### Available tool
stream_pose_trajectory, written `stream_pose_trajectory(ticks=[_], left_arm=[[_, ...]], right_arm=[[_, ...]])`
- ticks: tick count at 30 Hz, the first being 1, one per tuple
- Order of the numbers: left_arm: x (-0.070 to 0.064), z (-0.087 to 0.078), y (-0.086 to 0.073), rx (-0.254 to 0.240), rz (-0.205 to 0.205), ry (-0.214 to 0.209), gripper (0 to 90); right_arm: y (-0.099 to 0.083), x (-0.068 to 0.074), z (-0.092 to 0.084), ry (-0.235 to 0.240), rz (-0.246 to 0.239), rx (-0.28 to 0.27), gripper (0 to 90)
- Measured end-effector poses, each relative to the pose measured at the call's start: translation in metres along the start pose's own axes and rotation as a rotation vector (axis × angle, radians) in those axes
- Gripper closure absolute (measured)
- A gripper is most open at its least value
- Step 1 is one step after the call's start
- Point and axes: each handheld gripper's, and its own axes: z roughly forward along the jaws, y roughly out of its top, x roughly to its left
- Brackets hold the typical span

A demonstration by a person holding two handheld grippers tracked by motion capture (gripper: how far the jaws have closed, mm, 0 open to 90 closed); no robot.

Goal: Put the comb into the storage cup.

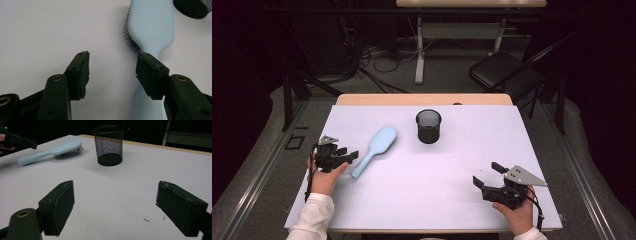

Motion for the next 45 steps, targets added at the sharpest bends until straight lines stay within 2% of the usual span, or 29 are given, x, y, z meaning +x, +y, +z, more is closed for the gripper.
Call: stream_pose_trajectory(ticks=[6,9,14,24,28,29,31,34,40,45], left_arm=[[0.004,-0.005,0.000,-0.023,-0.025,0.005,43.0],[0.006,-0.007,0.000,-0.037,-0.038,-0.012,42.3],[0.008,-0.008,0.000,-0.059,-0.054,-0.030,33.0],[0.011,-0.008,0.000,-0.090,-0.088,-0.030,16.2],[0.012,-0.008,0.000,-0.095,-0.089,-0.022,15.0],[0.013,-0.009,0.000,-0.097,-0.086,-0.012,13.1],[0.013,-0.009,0.000,-0.109,-0.098,-0.014,6.4],[0.014,-0.009,0.000,-0.112,-0.109,-0.021,1.1],[0.016,-0.009,-0.001,-0.113,-0.127,-0.036,0.5],[0.015,-0.010,-0.001,-0.122,-0.112,-0.056,0.5]], right_arm=[[0.000,0.000,0.000,0.000,0.000,-0.004,14.7],[0.000,0.000,0.000,0.000,-0.001,-0.002,14.7],[0.000,0.000,0.000,0.000,-0.002,-0.001,14.7],[0.000,0.000,0.000,0.000,-0.006,-0.002,14.7],[0.000,0.000,0.001,0.001,-0.007,-0.001,14.7],[0.000,0.000,0.001,0.000,-0.007,-0.001,14.7],[0.000,0.000,0.001,0.000,-0.008,-0.001,14.7],[0.000,0.000,0.001,0.002,-0.008,0.000,14.7],[0.000,0.001,0.001,0.003,-0.007,0.000,14.7],[0.000,0.001,0.002,0.005,-0.007,0.005,14.7]])
